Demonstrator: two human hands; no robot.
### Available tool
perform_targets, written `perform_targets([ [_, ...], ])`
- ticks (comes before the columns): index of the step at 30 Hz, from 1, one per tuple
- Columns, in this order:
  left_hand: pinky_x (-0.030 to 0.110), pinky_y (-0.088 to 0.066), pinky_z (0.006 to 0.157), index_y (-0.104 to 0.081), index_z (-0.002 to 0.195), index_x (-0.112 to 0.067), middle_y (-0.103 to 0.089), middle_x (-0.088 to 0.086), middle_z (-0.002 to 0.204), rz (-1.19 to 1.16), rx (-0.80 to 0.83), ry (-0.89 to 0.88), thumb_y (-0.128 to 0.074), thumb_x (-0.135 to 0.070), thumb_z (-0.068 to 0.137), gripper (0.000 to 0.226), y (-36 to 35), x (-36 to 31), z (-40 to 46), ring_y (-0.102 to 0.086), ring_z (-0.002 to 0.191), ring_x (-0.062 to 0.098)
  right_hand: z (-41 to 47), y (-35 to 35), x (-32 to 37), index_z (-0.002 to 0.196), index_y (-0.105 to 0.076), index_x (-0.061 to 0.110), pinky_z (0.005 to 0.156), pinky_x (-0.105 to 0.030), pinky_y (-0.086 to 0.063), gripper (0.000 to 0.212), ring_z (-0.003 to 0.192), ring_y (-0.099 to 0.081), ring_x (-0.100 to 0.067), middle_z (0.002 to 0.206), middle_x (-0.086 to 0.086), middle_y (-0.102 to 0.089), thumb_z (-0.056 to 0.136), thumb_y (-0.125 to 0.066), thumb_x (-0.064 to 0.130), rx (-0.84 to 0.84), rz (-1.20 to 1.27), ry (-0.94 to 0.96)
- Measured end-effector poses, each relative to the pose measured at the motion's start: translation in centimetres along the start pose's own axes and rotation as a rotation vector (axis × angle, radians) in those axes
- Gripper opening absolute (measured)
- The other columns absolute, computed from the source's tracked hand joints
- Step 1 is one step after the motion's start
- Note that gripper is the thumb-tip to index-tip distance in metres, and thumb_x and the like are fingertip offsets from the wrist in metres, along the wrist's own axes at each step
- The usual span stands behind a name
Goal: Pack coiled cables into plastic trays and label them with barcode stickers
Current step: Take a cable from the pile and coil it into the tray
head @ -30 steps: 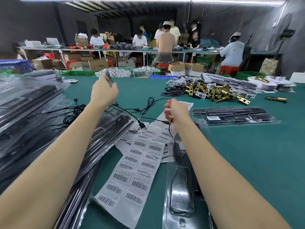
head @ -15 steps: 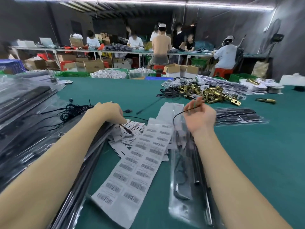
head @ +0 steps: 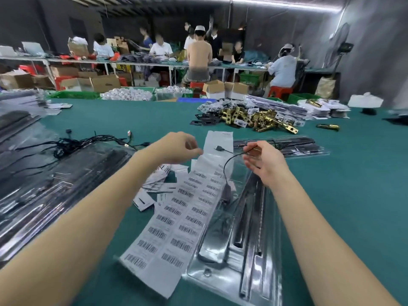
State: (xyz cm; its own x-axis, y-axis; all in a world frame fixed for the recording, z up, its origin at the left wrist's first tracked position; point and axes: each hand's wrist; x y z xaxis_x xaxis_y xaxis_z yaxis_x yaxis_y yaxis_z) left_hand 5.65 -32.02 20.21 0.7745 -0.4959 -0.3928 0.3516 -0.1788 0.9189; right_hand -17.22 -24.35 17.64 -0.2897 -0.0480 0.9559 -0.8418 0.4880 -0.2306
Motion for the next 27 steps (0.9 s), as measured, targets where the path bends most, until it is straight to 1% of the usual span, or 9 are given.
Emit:
perform_targets([
  [3,0.028,-0.061,0.073,-0.058,0.119,-0.017,-0.073,-0.002,0.101,-0.155,0.252,-0.012,-0.058,-0.051,0.094,0.042,-3.3,-5.0,-0.8,-0.073,0.082,0.01,-0.4,1.5,-0.9,0.09,-0.068,0.01,0.052,-0.023,-0.054,0.017,0.062,-0.067,-0.015,0.087,-0.004,-0.071,0.097,-0.054,0.016,-0.007,-0.15,-0.028],
  [7,0.019,-0.047,0.062,-0.051,0.088,-0.02,-0.055,-0.006,0.082,-0.056,0.163,0.051,-0.058,-0.047,0.094,0.029,-7.4,-6.9,-1.0,-0.056,0.069,0.011,-1.2,4.8,-1.3,0.096,-0.07,0.006,0.069,-0.034,-0.061,0.028,0.071,-0.07,-0.019,0.09,-0.009,-0.073,0.091,-0.06,0.032,-0.112,-0.756,0.064],
  [10,0.023,-0.036,0.052,-0.052,0.076,-0.014,-0.044,-0.003,0.064,-0.279,0.131,0.163,-0.06,-0.037,0.094,0.03,-8.0,-7.1,-1.0,-0.041,0.053,0.013,-2.0,7.1,-0.4,0.094,-0.063,0.012,0.081,-0.036,-0.055,0.037,0.079,-0.064,-0.026,0.087,-0.01,-0.064,0.087,-0.059,0.048,-0.148,-1.19,0.025],
  [12,0.022,-0.033,0.051,-0.06,0.078,-0.011,-0.05,-0.001,0.063,-0.443,0.134,0.215,-0.061,-0.032,0.093,0.026,-7.6,-7.2,-1.3,-0.036,0.049,0.012,-2.5,7.7,0.1,0.111,-0.06,0.012,0.074,-0.033,-0.058,0.046,0.075,-0.065,-0.021,0.091,-0.005,-0.058,0.088,-0.063,0.051,-0.059,-1.078,-0.089],
  [16,0.024,-0.046,0.049,-0.058,0.106,-0.008,-0.065,0.006,0.085,-0.825,0.182,0.283,-0.061,-0.027,0.097,0.022,-6.7,-7.8,-2.0,-0.057,0.061,0.016,-3.1,8.2,0.1,0.138,-0.052,0.019,0.061,-0.026,-0.059,0.061,0.085,-0.072,-0.018,0.115,-0.006,-0.063,0.088,-0.073,0.044,0.093,-0.7,-0.103],
  [19,0.031,-0.05,0.059,-0.056,0.113,-0.008,-0.071,0.008,0.101,-1.065,0.173,0.278,-0.058,-0.028,0.099,0.024,-6.3,-7.7,-2.4,-0.057,0.065,0.017,-2.9,8.3,0.0,0.135,-0.053,0.017,0.058,-0.025,-0.059,0.056,0.092,-0.071,-0.02,0.114,-0.006,-0.065,0.087,-0.077,0.034,0.125,-0.464,-0.058],
  [22,0.031,-0.046,0.067,-0.061,0.109,-0.011,-0.078,0.0,0.093,-1.054,0.031,0.247,-0.052,-0.032,0.103,0.024,-6.5,-8.0,-2.8,-0.058,0.066,0.017,-2.8,7.6,-0.4,0.129,-0.06,0.015,0.068,-0.029,-0.062,0.046,0.093,-0.071,-0.02,0.117,-0.005,-0.065,0.088,-0.076,0.028,0.142,-0.533,0.017],
  [25,0.018,-0.049,0.053,-0.069,0.095,-0.014,-0.078,-0.003,0.087,-1.018,-0.128,0.251,-0.047,-0.037,0.104,0.033,-6.6,-8.0,-3.0,-0.064,0.057,0.004,-2.7,7.1,-1.1,0.123,-0.061,0.017,0.07,-0.032,-0.063,0.04,0.085,-0.073,-0.02,0.108,-0.009,-0.066,0.086,-0.077,0.017,0.097,-0.595,0.072],
  [27,0.022,-0.044,0.057,-0.07,0.093,-0.014,-0.078,-0.002,0.088,-1.004,-0.182,0.247,-0.047,-0.039,0.104,0.036,-6.8,-7.4,-3.1,-0.067,0.066,0.003,-2.8,7.4,-1.5,0.121,-0.057,0.012,0.062,-0.027,-0.061,0.042,0.079,-0.072,-0.017,0.106,-0.013,-0.069,0.085,-0.078,0.012,0.065,-0.39,-0.006],
])
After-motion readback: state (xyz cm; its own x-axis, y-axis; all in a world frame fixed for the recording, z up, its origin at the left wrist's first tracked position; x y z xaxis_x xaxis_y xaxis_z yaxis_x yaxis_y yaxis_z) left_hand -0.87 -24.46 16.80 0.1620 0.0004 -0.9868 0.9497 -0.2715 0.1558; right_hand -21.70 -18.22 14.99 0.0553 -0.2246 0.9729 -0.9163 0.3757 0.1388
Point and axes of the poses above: each hand's wrist, its own z-axis towards the middle knuckle, its own y-axis out of the back of the hand, x = y × z
